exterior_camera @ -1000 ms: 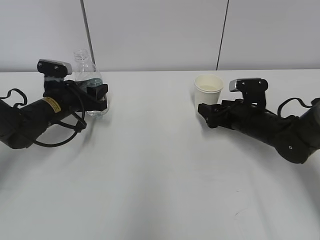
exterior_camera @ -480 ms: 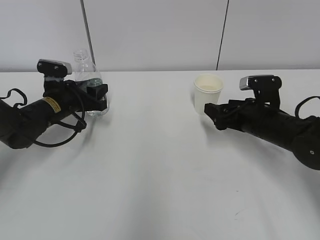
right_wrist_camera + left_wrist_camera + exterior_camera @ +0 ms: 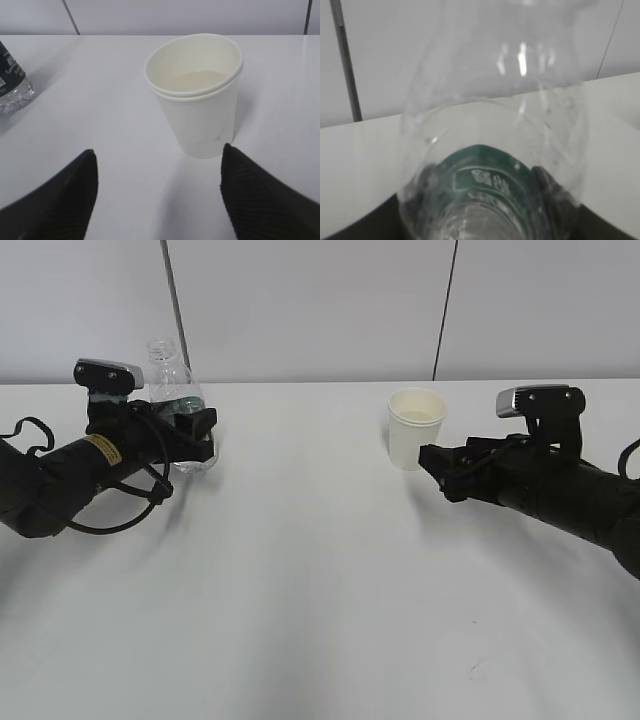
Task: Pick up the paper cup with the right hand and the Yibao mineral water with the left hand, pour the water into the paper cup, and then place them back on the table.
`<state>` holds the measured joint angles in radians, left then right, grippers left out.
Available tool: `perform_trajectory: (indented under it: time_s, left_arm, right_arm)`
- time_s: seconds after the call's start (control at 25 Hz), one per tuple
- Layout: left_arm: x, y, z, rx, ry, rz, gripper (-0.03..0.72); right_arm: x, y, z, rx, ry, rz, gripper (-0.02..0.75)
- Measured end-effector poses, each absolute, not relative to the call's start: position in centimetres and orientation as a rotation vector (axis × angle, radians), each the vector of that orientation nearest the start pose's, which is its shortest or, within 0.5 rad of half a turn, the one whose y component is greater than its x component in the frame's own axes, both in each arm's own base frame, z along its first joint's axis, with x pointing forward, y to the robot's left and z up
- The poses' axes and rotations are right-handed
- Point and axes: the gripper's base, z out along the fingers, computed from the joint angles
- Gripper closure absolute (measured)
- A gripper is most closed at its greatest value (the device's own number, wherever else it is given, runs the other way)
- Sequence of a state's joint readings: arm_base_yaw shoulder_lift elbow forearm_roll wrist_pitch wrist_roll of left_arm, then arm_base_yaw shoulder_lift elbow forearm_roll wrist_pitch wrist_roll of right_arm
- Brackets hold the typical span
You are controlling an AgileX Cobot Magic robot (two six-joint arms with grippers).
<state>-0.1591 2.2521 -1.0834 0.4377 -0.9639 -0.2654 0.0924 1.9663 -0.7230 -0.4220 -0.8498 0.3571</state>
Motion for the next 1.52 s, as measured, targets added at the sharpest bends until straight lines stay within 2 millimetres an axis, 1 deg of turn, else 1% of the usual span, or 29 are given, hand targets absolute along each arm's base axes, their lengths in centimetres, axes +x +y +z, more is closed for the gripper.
perform_trajectory:
  time_s: [0.12, 0.24, 0.36, 0.52, 0.64, 1.04, 1.28, 1.44, 1.52]
  left_arm:
    - [41.9, -9.9, 9.3, 0.395, 1.703, -0.427, 0.229]
    - [41.9, -9.9, 9.2, 0.395, 1.707, -0.425, 0.098]
    - [41.7, -9.9, 9.1, 0.395, 1.714, -0.426, 0.055]
    - [41.3, -9.8, 9.0, 0.395, 1.729, -0.425, 0.046]
    - [41.2, -9.8, 10.2, 0.396, 1.715, -0.417, 0.046]
    - [41.0, -9.5, 14.4, 0.408, 1.704, -0.363, 0.059]
    - [40.5, -9.3, 16.9, 0.378, 1.690, -0.372, 0.069]
    - [40.0, -9.2, 18.8, 0.357, 1.682, -0.381, 0.076]
    - [39.8, -9.1, 20.1, 0.354, 1.674, -0.369, 0.079]
  right_arm:
    - [34.3, 6.0, 11.8, -0.234, 1.912, 0.408, 0.144]
    - [34.2, 6.0, 11.8, -0.237, 1.912, 0.408, 0.145]
    - [34.1, 6.1, 11.8, -0.248, 1.913, 0.412, 0.145]
    - [34.0, 6.1, 11.8, -0.260, 1.911, 0.416, 0.145]
    - [34.0, 6.2, 12.2, -0.271, 1.898, 0.418, 0.145]
    - [33.3, 6.3, 15.9, -0.298, 1.809, 0.425, 0.145]
    - [33.0, 6.3, 18.1, -0.302, 1.751, 0.419, 0.145]
    - [33.2, 6.1, 19.2, -0.284, 1.770, 0.400, 0.145]
    - [33.4, 6.0, 20.3, -0.273, 1.764, 0.388, 0.145]
